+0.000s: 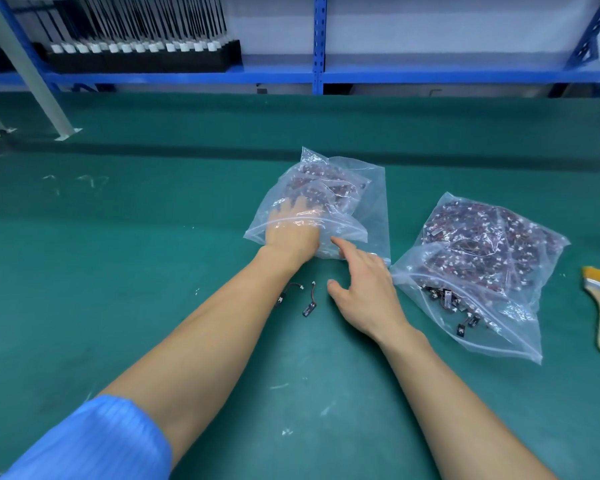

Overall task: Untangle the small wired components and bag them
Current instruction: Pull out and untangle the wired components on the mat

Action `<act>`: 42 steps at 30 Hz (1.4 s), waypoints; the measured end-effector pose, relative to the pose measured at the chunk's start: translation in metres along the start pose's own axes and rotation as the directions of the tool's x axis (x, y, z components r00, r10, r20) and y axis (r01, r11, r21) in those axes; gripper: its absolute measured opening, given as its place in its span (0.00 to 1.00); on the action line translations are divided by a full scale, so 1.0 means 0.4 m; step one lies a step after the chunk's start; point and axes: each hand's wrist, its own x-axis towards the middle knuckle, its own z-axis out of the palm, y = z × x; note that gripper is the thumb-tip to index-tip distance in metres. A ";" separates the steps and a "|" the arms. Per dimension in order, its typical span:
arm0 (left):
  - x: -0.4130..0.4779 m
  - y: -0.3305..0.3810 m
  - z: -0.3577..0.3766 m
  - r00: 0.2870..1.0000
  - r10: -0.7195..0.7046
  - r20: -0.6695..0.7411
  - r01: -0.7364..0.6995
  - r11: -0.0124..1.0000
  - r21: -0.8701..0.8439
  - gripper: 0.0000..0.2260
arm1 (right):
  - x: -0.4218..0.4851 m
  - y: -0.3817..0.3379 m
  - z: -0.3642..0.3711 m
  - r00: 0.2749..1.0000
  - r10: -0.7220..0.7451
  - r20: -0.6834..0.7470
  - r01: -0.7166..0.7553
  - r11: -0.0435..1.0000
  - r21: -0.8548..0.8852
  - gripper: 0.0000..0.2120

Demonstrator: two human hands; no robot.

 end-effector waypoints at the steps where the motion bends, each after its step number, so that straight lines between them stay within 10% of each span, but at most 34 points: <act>1: 0.000 -0.002 -0.005 1.000 0.007 0.014 -0.007 0.999 -0.035 0.05 | -0.001 -0.001 -0.001 1.000 0.001 -0.002 -0.001 1.000 0.001 0.35; 14: 0.064 0.017 -0.010 0.975 -0.134 0.177 0.169 0.965 -0.201 0.09 | 0.000 -0.004 -0.003 0.996 0.085 -0.015 -0.082 0.987 0.136 0.42; 30: 0.024 0.045 -0.033 0.986 -0.164 -0.014 0.156 0.959 -0.238 0.07 | 0.016 0.013 -0.013 0.992 0.120 -0.033 -0.119 0.992 0.047 0.39; 42: -0.111 0.014 -0.050 0.968 0.063 -0.243 -0.126 0.960 -0.249 0.05 | 0.017 0.012 0.000 0.993 0.108 -0.039 -0.108 0.994 0.013 0.38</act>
